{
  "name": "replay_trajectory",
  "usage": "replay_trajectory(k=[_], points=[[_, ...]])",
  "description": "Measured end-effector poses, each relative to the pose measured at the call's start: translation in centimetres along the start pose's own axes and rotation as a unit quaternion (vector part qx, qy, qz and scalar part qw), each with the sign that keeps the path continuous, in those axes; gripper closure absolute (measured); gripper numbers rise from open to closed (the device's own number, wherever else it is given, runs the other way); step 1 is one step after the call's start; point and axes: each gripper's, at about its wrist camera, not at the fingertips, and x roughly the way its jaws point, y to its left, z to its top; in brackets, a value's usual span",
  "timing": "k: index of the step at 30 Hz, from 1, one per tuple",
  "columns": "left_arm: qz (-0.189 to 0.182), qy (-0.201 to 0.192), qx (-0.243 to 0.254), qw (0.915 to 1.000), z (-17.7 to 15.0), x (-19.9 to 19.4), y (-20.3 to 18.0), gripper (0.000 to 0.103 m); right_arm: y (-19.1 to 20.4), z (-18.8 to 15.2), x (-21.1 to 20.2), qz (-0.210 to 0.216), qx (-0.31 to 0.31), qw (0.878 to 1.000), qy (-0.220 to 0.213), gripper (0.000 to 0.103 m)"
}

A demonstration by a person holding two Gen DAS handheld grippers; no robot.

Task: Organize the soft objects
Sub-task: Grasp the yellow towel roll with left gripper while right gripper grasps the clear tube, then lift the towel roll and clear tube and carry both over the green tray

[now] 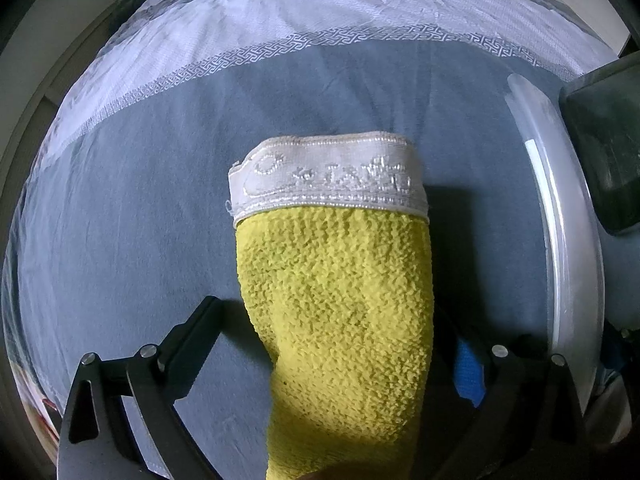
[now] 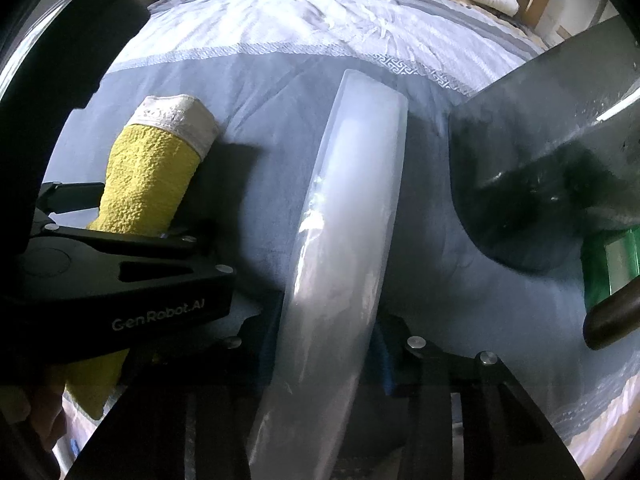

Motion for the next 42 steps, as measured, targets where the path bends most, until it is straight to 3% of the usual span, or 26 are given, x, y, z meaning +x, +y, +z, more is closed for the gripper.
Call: replay_trajectory(k=[9, 16, 19, 21, 24, 29, 33, 37, 42], points=[[-0.004, -0.003, 0.009, 0.9999, 0.1, -0.6, -1.0, 0.018, 0.7, 0.0, -0.6, -0.014, -0.034, 0.999, -0.007, 0.069], [-0.013, -0.007, 0.023, 0.9996, 0.3, -1.2, -2.4, 0.034, 1.6, -0.2, -1.5, -0.021, -0.059, 0.998, -0.015, 0.085], [-0.022, -0.009, 0.022, 0.9995, 0.4, -1.6, -2.7, 0.047, 2.0, -0.2, -1.9, -0.022, -0.069, 0.997, -0.022, 0.094], [-0.028, -0.011, 0.02, 0.9993, 0.5, -1.9, -2.8, 0.067, 2.3, -0.1, -2.3, -0.032, -0.077, 0.996, -0.031, 0.097], [-0.035, -0.015, 0.014, 0.9992, 0.7, -2.5, -2.8, 0.082, 2.7, -0.1, -2.9, -0.035, -0.082, 0.995, -0.039, 0.099], [-0.054, -0.028, 0.0, 0.9981, 1.0, -3.9, -2.2, 0.086, 2.9, 0.0, -4.4, -0.026, -0.086, 0.994, -0.057, 0.099], [-0.062, -0.042, -0.017, 0.9971, 1.4, -5.5, -1.3, 0.086, 1.9, 0.2, -5.3, 0.003, -0.058, 0.996, -0.064, 0.099], [-0.071, -0.046, -0.032, 0.9959, 1.9, -6.1, -0.1, 0.086, -0.1, 0.3, -5.6, 0.071, -0.012, 0.996, -0.06, 0.099], [-0.097, -0.046, -0.053, 0.9928, 1.3, -6.9, 1.6, 0.086, -3.6, 1.0, -5.4, 0.162, 0.04, 0.985, -0.048, 0.099]])
